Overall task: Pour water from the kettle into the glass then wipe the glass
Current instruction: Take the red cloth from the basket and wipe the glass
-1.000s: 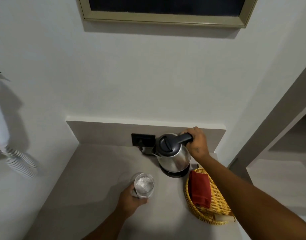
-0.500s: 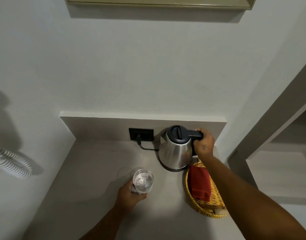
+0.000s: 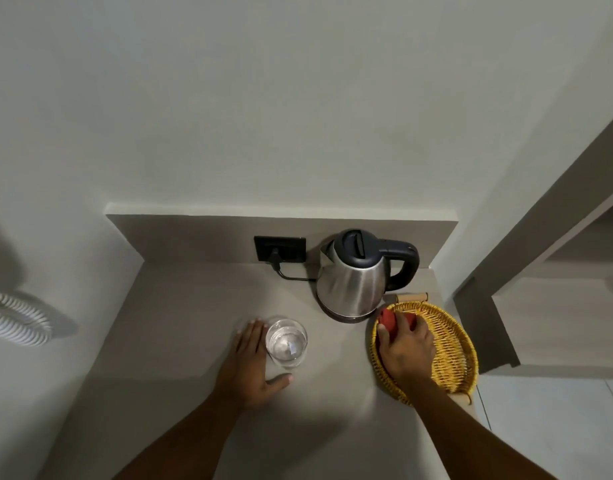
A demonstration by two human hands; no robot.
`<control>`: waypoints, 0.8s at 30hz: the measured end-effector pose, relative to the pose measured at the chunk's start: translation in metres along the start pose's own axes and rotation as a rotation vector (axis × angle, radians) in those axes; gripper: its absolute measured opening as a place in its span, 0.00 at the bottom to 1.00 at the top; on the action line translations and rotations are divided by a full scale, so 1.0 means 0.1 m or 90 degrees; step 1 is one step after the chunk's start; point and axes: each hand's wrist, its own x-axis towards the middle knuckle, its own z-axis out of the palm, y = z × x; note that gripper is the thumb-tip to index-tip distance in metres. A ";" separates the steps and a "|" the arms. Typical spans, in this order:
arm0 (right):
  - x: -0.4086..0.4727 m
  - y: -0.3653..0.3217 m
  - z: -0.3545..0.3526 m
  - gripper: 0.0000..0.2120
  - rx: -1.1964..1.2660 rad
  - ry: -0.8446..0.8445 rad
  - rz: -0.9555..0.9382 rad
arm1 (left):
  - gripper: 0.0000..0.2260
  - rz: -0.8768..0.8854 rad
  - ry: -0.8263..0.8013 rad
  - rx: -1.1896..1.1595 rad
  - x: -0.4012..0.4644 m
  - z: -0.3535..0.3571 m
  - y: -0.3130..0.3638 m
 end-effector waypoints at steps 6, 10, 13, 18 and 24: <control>0.01 0.05 0.05 0.28 -0.052 -0.010 -0.007 | 0.51 -0.005 0.024 0.027 -0.02 0.07 0.00; 0.04 0.01 0.12 0.26 -0.041 -0.002 0.001 | 0.51 -0.007 0.027 0.056 -0.01 0.10 -0.03; 0.08 0.02 0.04 0.23 -0.005 0.000 -0.028 | 0.51 -0.009 0.031 0.056 -0.01 0.13 -0.04; -0.09 -0.07 -0.16 0.23 0.171 0.071 -0.016 | 0.60 -0.050 -0.003 -0.041 0.04 0.13 -0.07; -0.85 -0.59 0.21 0.24 0.255 0.065 -0.142 | 0.38 -0.006 0.133 -0.345 0.23 -0.15 0.19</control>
